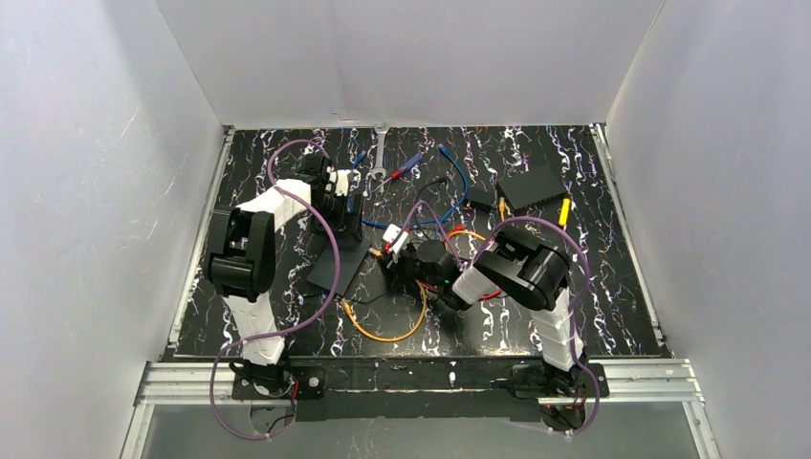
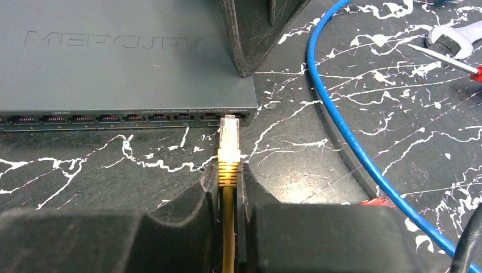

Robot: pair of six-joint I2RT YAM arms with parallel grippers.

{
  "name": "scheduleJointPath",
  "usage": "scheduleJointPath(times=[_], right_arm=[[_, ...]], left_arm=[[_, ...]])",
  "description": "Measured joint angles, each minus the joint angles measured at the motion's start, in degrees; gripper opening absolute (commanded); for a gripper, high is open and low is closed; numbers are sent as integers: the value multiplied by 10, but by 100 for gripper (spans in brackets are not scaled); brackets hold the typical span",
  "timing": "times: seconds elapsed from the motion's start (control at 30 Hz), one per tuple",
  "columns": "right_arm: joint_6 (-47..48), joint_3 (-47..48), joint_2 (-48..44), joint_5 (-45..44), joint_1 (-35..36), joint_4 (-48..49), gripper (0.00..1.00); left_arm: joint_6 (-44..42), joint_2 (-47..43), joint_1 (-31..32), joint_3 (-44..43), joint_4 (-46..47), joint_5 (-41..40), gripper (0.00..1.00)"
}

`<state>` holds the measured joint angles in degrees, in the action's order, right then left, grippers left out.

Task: Insert the plug into the switch port
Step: Insert the connector into the switch port.

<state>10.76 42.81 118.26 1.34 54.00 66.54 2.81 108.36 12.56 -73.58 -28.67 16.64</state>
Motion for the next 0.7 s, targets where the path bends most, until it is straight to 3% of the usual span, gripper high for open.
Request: scheduleJointPath(times=[0.7], right_arm=[[2, 17, 2, -16, 0, -21, 1]], left_arm=[[-1, 0, 7, 0, -1, -1, 84]])
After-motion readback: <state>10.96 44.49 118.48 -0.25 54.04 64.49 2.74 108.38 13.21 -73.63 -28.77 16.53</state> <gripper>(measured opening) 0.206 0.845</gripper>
